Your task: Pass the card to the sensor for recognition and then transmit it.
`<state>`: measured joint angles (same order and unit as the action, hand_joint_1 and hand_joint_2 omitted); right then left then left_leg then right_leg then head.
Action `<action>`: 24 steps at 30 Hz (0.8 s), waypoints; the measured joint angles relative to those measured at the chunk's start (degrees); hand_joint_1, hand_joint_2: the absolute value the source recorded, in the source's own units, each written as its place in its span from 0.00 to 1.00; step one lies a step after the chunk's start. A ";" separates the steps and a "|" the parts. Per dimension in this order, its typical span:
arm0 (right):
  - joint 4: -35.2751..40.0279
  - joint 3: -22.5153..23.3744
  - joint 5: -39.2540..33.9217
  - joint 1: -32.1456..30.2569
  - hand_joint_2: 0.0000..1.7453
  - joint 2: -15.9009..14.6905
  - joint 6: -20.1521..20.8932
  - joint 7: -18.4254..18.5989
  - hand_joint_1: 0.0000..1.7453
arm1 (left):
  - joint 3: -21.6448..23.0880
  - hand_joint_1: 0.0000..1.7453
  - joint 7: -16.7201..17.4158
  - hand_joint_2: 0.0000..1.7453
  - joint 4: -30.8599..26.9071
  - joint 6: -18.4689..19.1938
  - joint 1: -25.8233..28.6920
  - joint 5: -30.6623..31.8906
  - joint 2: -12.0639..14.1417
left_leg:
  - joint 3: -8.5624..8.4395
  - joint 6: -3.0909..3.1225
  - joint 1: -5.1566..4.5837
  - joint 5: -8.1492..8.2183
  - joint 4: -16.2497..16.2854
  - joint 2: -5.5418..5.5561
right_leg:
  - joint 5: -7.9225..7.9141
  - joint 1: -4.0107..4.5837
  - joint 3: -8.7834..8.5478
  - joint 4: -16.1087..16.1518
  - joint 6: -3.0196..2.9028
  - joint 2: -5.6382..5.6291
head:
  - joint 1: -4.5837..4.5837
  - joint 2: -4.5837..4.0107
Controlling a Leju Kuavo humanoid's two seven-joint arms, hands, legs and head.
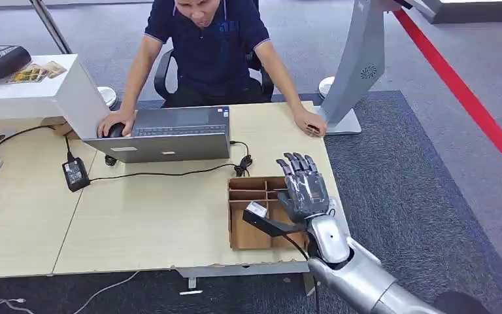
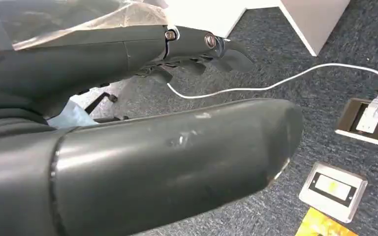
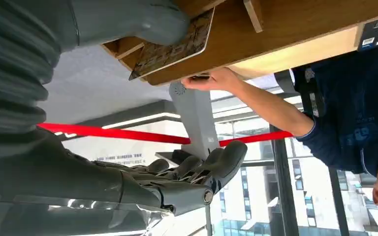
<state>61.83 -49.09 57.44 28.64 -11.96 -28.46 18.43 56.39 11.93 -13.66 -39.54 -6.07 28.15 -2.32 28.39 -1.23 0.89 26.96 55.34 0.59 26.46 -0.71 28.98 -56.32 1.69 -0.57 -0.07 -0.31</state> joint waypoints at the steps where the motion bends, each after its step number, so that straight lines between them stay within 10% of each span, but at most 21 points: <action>1: 0.02 0.00 0.00 0.00 1.00 0.00 0.02 0.00 0.25 | 0.00 0.00 0.00 0.00 0.00 0.00 0.00 0.00 0.00 | 0.00 0.00 0.00 0.00 0.00 0.00 | 0.00 0.00 0.00 0.00 0.00 0.00 | 0.00 0.00; 24: -0.17 -0.02 -0.15 -0.27 1.00 -0.74 0.44 0.17 0.28 | 0.00 0.00 0.00 0.00 0.00 -0.07 0.00 -0.04 0.00 | -0.01 0.00 0.00 0.00 0.00 0.00 | 0.00 0.00 0.01 0.00 0.00 0.00 | 0.00 0.00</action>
<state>61.66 -49.11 57.29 28.37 -12.70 -28.02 18.60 56.39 11.93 -13.66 -39.60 -6.06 28.11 -2.32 28.38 -1.23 0.89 26.96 55.34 0.59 26.46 -0.71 28.99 -56.31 1.69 -0.57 -0.07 -0.30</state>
